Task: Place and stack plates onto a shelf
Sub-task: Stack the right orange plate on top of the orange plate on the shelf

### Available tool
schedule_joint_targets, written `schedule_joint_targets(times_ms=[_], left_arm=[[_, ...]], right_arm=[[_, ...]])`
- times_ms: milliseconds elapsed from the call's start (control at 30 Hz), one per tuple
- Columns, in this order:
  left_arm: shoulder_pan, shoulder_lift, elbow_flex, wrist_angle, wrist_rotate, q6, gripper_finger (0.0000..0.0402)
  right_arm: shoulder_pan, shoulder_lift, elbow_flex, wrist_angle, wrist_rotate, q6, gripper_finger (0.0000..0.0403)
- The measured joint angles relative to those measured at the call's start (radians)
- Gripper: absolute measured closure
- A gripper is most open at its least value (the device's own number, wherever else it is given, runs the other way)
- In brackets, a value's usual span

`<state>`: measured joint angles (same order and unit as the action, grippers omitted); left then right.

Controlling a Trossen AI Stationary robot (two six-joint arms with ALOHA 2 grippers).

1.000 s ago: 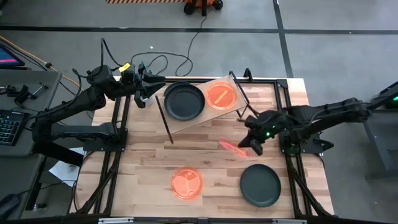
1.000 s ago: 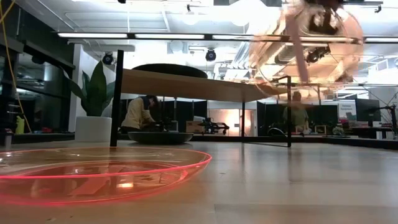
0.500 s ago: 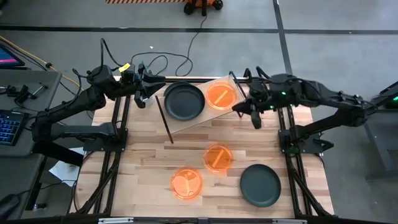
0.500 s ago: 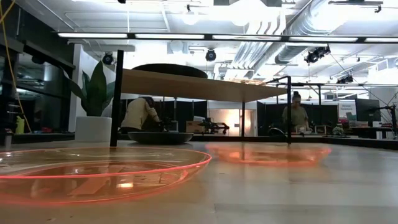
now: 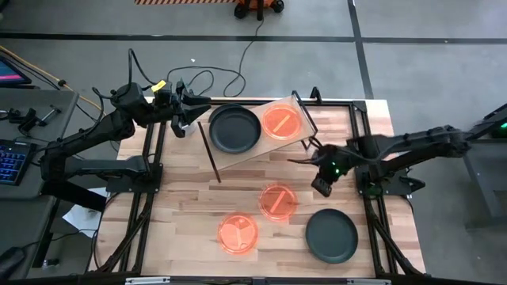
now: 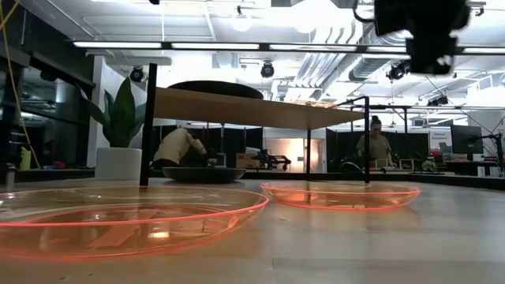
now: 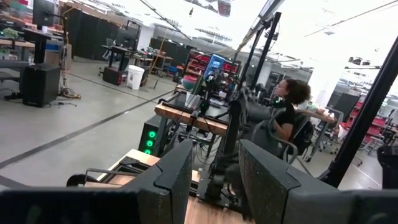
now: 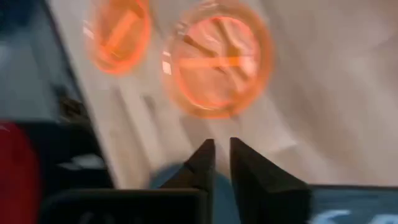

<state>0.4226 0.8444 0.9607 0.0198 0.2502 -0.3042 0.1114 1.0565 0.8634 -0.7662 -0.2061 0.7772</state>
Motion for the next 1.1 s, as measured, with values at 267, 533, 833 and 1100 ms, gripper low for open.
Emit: schedule_joint_targets(times_ms=[267,533,833,1100], left_arm=[[0.000,0.000,0.000,0.000,0.000,0.000,0.0282],[0.000,0.000,0.000,-0.001,-0.006,0.001,0.0282],[0.000,0.000,0.000,-0.001,-0.012,0.001,0.0282],[0.000,0.000,0.000,-0.001,-0.012,0.001,0.0282]], right_arm=[[0.080,-0.032,-0.389,0.649,0.137,0.454,0.0268],[0.107,0.179,-0.391,0.676,0.277,0.508,0.0260],[0.105,0.384,-0.327,0.689,0.283,0.525,0.0260],[0.105,0.458,-0.319,0.794,0.265,0.523,0.0260]])
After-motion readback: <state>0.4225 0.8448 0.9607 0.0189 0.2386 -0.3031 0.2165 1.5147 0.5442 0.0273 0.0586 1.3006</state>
